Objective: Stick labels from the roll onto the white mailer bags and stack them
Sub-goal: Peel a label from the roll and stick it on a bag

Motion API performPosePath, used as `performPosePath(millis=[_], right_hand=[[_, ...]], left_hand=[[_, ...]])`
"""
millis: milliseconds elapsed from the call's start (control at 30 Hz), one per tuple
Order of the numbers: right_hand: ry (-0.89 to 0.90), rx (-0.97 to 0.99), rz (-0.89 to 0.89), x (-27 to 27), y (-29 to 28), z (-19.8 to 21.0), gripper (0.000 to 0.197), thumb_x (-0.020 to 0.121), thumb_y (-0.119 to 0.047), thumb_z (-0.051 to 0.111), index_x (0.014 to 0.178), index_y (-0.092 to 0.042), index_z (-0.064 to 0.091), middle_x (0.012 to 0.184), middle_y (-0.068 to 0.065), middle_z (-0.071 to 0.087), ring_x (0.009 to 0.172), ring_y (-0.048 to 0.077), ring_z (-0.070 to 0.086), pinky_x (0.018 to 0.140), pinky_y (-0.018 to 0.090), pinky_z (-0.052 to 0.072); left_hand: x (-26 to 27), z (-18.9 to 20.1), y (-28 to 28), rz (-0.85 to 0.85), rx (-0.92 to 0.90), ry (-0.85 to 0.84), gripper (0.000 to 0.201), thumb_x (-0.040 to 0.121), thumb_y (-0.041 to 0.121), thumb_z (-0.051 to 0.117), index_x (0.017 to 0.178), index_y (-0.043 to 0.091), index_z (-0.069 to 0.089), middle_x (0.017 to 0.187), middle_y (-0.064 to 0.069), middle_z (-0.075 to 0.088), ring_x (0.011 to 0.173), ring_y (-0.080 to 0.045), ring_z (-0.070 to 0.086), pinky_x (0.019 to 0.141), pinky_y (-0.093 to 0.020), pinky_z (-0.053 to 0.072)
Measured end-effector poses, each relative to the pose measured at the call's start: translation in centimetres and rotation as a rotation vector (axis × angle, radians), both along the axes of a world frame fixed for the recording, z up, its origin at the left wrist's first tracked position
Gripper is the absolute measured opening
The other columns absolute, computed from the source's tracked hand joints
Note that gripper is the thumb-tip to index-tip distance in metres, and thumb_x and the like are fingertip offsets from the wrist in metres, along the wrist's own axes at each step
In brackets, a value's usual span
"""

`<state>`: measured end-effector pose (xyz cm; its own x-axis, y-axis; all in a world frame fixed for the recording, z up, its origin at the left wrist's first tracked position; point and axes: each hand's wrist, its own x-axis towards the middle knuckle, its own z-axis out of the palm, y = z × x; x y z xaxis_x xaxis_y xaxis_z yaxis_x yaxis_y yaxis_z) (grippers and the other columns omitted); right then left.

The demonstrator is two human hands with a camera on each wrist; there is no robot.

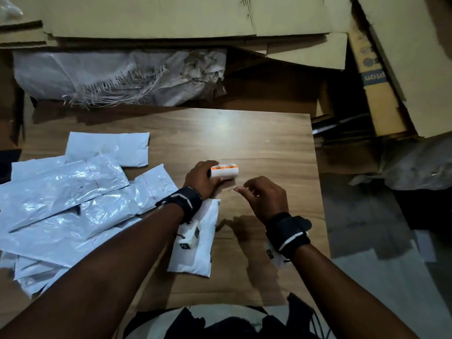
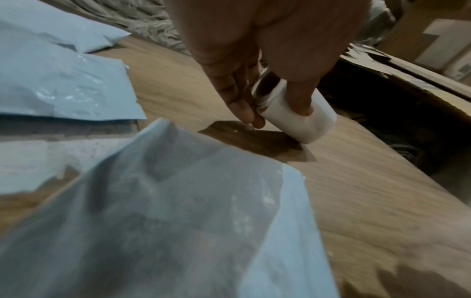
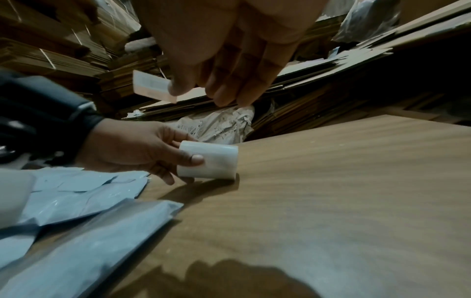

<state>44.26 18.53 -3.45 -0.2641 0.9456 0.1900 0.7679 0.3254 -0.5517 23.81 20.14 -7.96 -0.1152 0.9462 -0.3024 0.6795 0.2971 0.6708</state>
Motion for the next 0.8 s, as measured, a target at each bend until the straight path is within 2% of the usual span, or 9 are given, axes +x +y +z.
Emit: performPosePath(millis=[67, 133, 267, 300, 400, 467, 533, 600, 800], right_hand=[[-0.046, 0.03, 0.017, 0.1, -0.8, -0.4, 0.034, 0.081, -0.054, 0.067, 0.066, -0.022, 0.066, 0.065, -0.006, 0.062, 0.057, 0.016, 0.059, 0.049, 0.031, 0.047], [-0.046, 0.04, 0.044, 0.3, -1.4, -0.8, 0.04, 0.08, -0.058, 0.063, 0.063, -0.021, 0.066, 0.061, -0.005, 0.061, 0.057, 0.018, 0.058, 0.049, 0.031, 0.047], [-0.049, 0.086, 0.096, 0.4, -2.4, -1.3, 0.048, 0.077, -0.064, 0.064, 0.057, -0.02, 0.066, 0.055, -0.005, 0.059, 0.052, 0.021, 0.057, 0.051, 0.029, 0.043], [-0.032, 0.099, 0.109, 0.3, -2.5, -1.3, 0.048, 0.076, -0.065, 0.065, 0.057, -0.02, 0.066, 0.054, -0.005, 0.058, 0.051, 0.021, 0.056, 0.054, 0.027, 0.04], [0.013, 0.119, 0.115, -0.1, -2.6, -1.2, 0.048, 0.075, -0.065, 0.067, 0.057, -0.02, 0.066, 0.053, -0.006, 0.058, 0.051, 0.019, 0.056, 0.058, 0.027, 0.037], [0.026, 0.123, 0.125, -0.4, -2.7, -1.2, 0.048, 0.075, -0.065, 0.067, 0.057, -0.02, 0.065, 0.052, -0.007, 0.058, 0.051, 0.019, 0.056, 0.058, 0.027, 0.037], [0.03, 0.138, 0.151, -0.7, -2.7, -1.3, 0.05, 0.077, -0.066, 0.064, 0.057, -0.02, 0.065, 0.052, -0.006, 0.058, 0.05, 0.02, 0.055, 0.059, 0.026, 0.034], [0.044, 0.144, 0.182, -1.0, -2.7, -1.3, 0.056, 0.08, -0.07, 0.059, 0.058, -0.019, 0.065, 0.052, -0.006, 0.057, 0.05, 0.02, 0.055, 0.06, 0.025, 0.031], [0.0, 0.116, 0.249, -1.6, -3.1, -1.8, 0.056, 0.076, -0.072, 0.059, 0.059, -0.019, 0.066, 0.052, -0.006, 0.058, 0.049, 0.018, 0.055, 0.062, 0.023, 0.032]], left_hand=[[-0.4, -0.1, 0.4, -0.006, -0.026, -0.013, 0.067, 0.067, 0.06, 0.062, 0.123, 0.022, 0.062, 0.12, -0.004, 0.066, 0.11, -0.027, 0.061, 0.09, -0.031, 0.045], [-0.8, -0.2, 0.7, -0.043, -0.07, 0.011, 0.063, 0.071, 0.054, 0.07, 0.125, 0.022, 0.061, 0.121, -0.004, 0.067, 0.112, -0.028, 0.06, 0.091, -0.033, 0.048], [-1.6, -0.1, 0.7, -0.113, -0.125, 0.103, 0.097, 0.064, 0.061, 0.078, 0.145, 0.023, 0.041, 0.138, -0.006, 0.056, 0.124, -0.032, 0.051, 0.101, -0.042, 0.043], [-1.6, 0.2, 0.3, -0.088, -0.091, 0.107, 0.097, 0.066, 0.057, 0.08, 0.147, 0.023, 0.038, 0.142, -0.006, 0.052, 0.125, -0.031, 0.049, 0.103, -0.042, 0.041], [-1.4, 2.9, -1.5, -0.002, 0.058, -0.069, 0.049, 0.081, 0.043, 0.075, 0.125, 0.027, 0.061, 0.127, 0.001, 0.062, 0.113, -0.021, 0.058, 0.093, -0.029, 0.045], [-1.7, 5.3, -2.9, -0.083, -0.045, -0.291, 0.017, 0.088, 0.04, 0.069, 0.1, 0.028, 0.072, 0.104, 0.008, 0.07, 0.101, -0.017, 0.067, 0.078, -0.018, 0.046], [-2.2, 7.0, -4.3, -0.262, -0.235, -0.435, 0.021, 0.092, 0.037, 0.064, 0.096, 0.02, 0.075, 0.094, 0.006, 0.073, 0.091, -0.015, 0.071, 0.068, -0.015, 0.048], [-3.0, 8.2, -5.6, -0.386, -0.369, -0.456, 0.024, 0.094, 0.035, 0.062, 0.103, 0.016, 0.074, 0.094, 0.002, 0.074, 0.085, -0.011, 0.072, 0.064, -0.02, 0.05], [-4.6, 7.8, -8.5, -0.275, -0.328, -0.505, 0.012, 0.084, 0.021, 0.076, 0.091, 0.01, 0.077, 0.086, 0.005, 0.075, 0.068, -0.009, 0.07, 0.065, -0.017, 0.05]])
